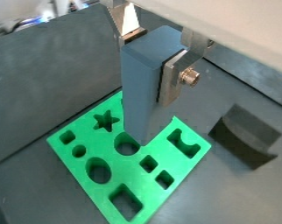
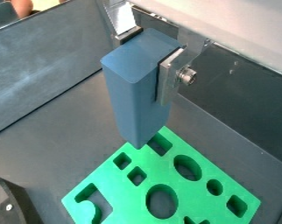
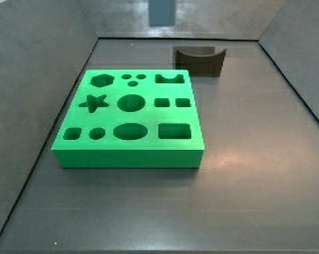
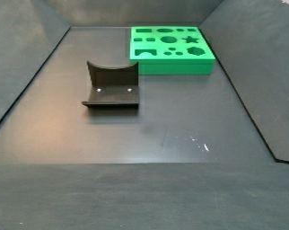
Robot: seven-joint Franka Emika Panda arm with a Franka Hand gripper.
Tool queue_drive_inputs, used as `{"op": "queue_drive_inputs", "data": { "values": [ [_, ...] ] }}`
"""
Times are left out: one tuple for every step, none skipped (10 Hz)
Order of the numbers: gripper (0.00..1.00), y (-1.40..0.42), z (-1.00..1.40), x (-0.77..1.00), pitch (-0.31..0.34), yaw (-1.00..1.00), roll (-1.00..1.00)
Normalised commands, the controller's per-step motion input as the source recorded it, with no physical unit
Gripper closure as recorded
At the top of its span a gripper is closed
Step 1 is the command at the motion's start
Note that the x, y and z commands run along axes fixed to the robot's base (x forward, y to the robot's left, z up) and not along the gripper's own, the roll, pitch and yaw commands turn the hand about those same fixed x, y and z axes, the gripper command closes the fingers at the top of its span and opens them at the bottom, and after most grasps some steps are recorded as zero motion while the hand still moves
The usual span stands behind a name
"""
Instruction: Insert the rectangle object.
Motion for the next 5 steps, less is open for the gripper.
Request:
{"op": "queue_drive_inputs", "data": {
  "values": [
    [1.0, -0.35, -0.92, 0.0, -0.163, -0.8, 0.09],
    [1.0, -0.39, -0.96, 0.06, -0.157, -0.71, 0.11],
    [1.0, -0.43, -1.0, 0.17, -0.147, -0.63, 0.13],
    [1.0, -0.4, -0.98, 0.09, -0.15, -0.69, 0.12],
    [1.0, -0.31, -0.84, -0.06, -0.153, -0.91, 0.06]
  ]
}}
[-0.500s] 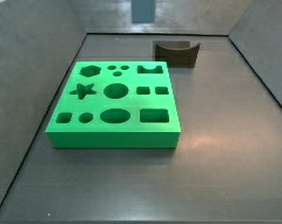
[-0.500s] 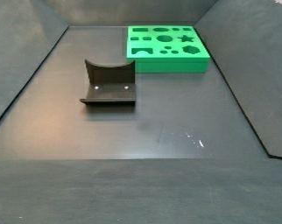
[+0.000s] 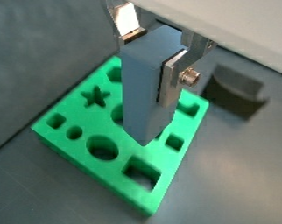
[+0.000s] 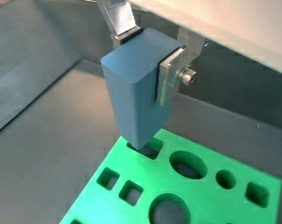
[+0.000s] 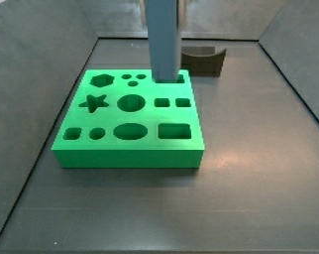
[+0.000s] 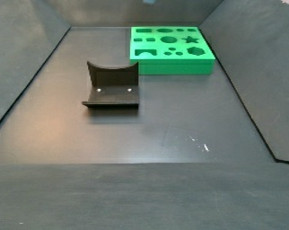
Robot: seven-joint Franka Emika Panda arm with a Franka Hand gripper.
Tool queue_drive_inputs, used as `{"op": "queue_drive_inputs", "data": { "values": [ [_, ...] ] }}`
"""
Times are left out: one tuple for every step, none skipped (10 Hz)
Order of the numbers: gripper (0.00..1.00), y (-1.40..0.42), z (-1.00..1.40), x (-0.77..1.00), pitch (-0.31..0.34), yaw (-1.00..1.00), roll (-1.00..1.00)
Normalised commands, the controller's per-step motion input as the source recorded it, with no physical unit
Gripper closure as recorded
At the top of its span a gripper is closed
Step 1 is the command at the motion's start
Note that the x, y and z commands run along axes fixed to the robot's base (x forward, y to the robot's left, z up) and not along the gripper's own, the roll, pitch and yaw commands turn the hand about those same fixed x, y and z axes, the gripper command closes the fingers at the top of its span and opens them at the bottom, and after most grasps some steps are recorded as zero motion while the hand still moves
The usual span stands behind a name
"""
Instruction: Insert the rectangle object.
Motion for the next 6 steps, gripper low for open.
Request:
{"op": "queue_drive_inputs", "data": {
  "values": [
    [1.0, -0.23, -0.74, -0.04, -0.096, -0.94, 0.02],
    [1.0, -0.09, -0.68, 0.0, -0.033, -1.0, 0.0],
    [1.0, -0.07, -0.64, 0.0, 0.0, -1.0, 0.0],
    [1.0, -0.05, -0.61, 0.0, 0.0, -1.0, 0.0],
    [1.0, -0.05, -0.56, 0.0, 0.049, -1.0, 0.0],
    [1.0, -0.04, -0.44, 0.0, 0.081, -1.0, 0.0]
  ]
}}
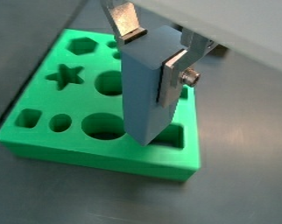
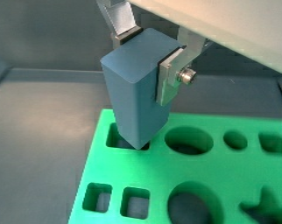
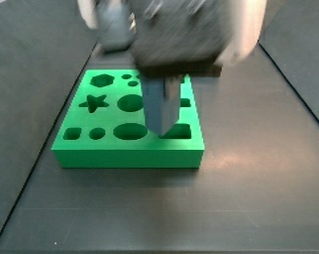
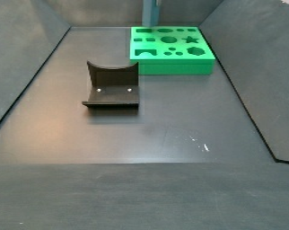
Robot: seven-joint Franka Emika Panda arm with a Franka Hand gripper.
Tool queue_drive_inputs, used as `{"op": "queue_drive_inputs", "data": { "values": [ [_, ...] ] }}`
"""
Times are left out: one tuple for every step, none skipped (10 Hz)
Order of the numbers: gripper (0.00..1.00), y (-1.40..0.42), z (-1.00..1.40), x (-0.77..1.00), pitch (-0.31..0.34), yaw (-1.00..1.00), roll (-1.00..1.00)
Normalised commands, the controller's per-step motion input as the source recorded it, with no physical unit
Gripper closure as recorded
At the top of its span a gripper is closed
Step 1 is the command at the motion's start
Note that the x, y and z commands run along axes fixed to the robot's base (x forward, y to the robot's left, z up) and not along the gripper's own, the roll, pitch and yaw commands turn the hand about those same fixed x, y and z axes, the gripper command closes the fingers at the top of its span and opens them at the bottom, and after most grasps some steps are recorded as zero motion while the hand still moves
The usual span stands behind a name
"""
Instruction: Insert the rectangle object.
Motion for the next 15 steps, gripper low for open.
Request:
{"op": "queue_drive_inputs", "data": {
  "values": [
    [1.0, -0.03, -0.36, 0.0, 0.093, -0.99, 0.0],
    [1.0, 0.0, -0.31, 0.0, 0.101, -0.99, 0.0],
    [1.0, 0.0, -0.22, -0.03, 0.13, -1.0, 0.0],
    [1.0, 0.0, -0.17, -0.03, 0.144, -0.98, 0.0],
    [1.0, 0.0, -0.17, -0.03, 0.146, -0.98, 0.0],
    [1.0, 0.0, -0.17, -0.03, 0.149, -0.98, 0.0],
    [1.0, 0.05, -0.39, 0.13, 0.211, -0.68, 0.1],
    [1.0, 0.1, -0.5, 0.16, 0.233, -0.65, 0.14],
    [1.0, 0.11, -0.51, 0.12, 0.21, -0.69, 0.13],
    [1.0, 0.11, -0.51, 0.15, 0.204, -0.67, 0.14],
    [1.0, 0.02, -0.37, 0.27, 0.144, -0.64, 0.1],
    [1.0, 0.0, -0.17, 0.43, 0.087, -0.57, 0.02],
    [1.0, -0.03, -0.15, 0.5, 0.064, -0.52, 0.0],
    [1.0, -0.08, -0.19, 0.53, 0.053, -0.49, 0.0],
    [1.0, -0.08, -0.28, 0.51, 0.077, -0.47, 0.02]
  ]
}}
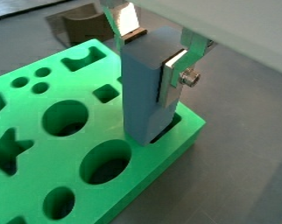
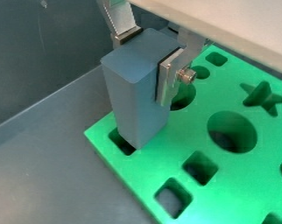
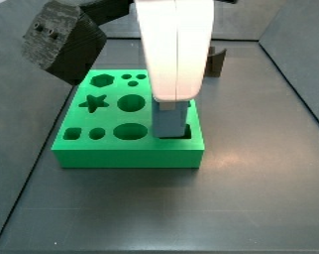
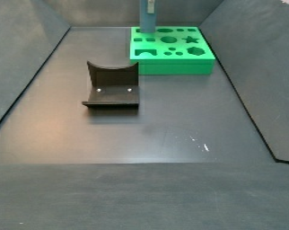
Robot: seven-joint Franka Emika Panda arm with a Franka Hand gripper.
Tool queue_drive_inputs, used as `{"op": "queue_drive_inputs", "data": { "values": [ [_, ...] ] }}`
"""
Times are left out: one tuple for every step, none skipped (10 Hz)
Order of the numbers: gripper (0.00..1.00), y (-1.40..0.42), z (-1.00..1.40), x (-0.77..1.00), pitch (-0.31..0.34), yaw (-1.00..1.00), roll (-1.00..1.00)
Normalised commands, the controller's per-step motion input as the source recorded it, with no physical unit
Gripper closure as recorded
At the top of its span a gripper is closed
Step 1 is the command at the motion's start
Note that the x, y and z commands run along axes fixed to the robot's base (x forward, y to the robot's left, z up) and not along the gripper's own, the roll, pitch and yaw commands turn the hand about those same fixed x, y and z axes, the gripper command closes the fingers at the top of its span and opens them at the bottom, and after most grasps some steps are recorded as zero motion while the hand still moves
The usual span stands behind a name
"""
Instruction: Insert the rectangle object.
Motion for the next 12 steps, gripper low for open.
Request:
{"op": "queue_drive_inputs", "data": {
  "values": [
    [1.0, -0.19, -0.43, 0.44, 0.136, -0.33, 0.06],
    [1.0, 0.0, -0.43, 0.0, 0.027, -0.05, 0.0],
    [1.0, 0.0, -0.56, 0.04, 0.071, 0.0, 0.04],
    [1.0, 0.01, -0.67, 0.0, 0.036, 0.0, 0.06],
    [1.0, 0.15, -0.47, -0.1, 0.04, 0.0, 0.0],
    [1.0, 0.16, -0.33, -0.17, 0.034, 0.0, 0.0],
    [1.0, 0.05, -0.39, 0.0, 0.066, 0.0, 0.0],
    [1.0, 0.0, -0.55, 0.17, 0.091, -0.08, 0.01],
    [1.0, -0.03, -0.53, 0.23, 0.089, -0.16, 0.0],
    [1.0, 0.0, -0.42, 0.16, 0.069, -0.13, 0.0],
    [1.0, 0.0, -0.17, 0.0, -0.013, 0.0, -0.04],
    [1.0, 0.0, 0.0, 0.0, 0.0, 0.0, 0.0]
  ]
}}
